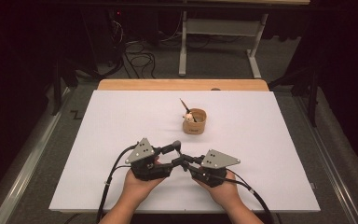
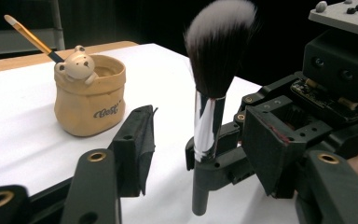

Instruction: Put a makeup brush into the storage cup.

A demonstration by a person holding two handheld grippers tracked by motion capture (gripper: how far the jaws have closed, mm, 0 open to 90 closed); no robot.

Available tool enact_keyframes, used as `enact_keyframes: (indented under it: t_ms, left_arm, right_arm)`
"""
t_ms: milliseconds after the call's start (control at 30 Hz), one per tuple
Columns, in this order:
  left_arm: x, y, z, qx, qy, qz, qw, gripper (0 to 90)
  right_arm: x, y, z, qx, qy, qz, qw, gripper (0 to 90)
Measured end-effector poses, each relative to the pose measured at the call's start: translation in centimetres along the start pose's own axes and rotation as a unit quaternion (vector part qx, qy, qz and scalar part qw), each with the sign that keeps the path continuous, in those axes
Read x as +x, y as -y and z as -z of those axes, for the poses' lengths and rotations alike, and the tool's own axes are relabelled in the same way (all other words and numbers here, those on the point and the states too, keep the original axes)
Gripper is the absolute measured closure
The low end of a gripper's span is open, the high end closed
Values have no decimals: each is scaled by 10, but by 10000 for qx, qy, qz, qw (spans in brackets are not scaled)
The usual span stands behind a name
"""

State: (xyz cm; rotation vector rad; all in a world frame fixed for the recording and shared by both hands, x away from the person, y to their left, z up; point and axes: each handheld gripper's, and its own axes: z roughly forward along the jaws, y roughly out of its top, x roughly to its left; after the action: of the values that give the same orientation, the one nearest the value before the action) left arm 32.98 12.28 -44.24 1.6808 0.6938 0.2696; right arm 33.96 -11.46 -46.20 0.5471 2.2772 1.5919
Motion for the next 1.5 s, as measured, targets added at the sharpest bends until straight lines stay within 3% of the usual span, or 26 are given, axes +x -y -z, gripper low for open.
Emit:
enact_keyframes:
  t_ms: [267, 600, 1133, 1500]
  left_arm:
    - [7, 5, 10, -40, -135, 76, 9999, 358]
    - [20, 14, 28, -74, -497, 109, 9987, 287]
    - [41, 23, 59, 11, -1085, 29, 9941, 183]
    - [54, 35, 71, 34, -1365, 59, 9906, 149]
  right_arm:
    - [-4, 1, 5, -46, 49, -92, 9999, 807]
    - [-9, 1, 13, -103, 131, -163, 9997, 807]
    - [-18, 4, 26, -136, 384, -227, 9989, 807]
    - [-24, 5, 33, -199, 482, -254, 9983, 807]
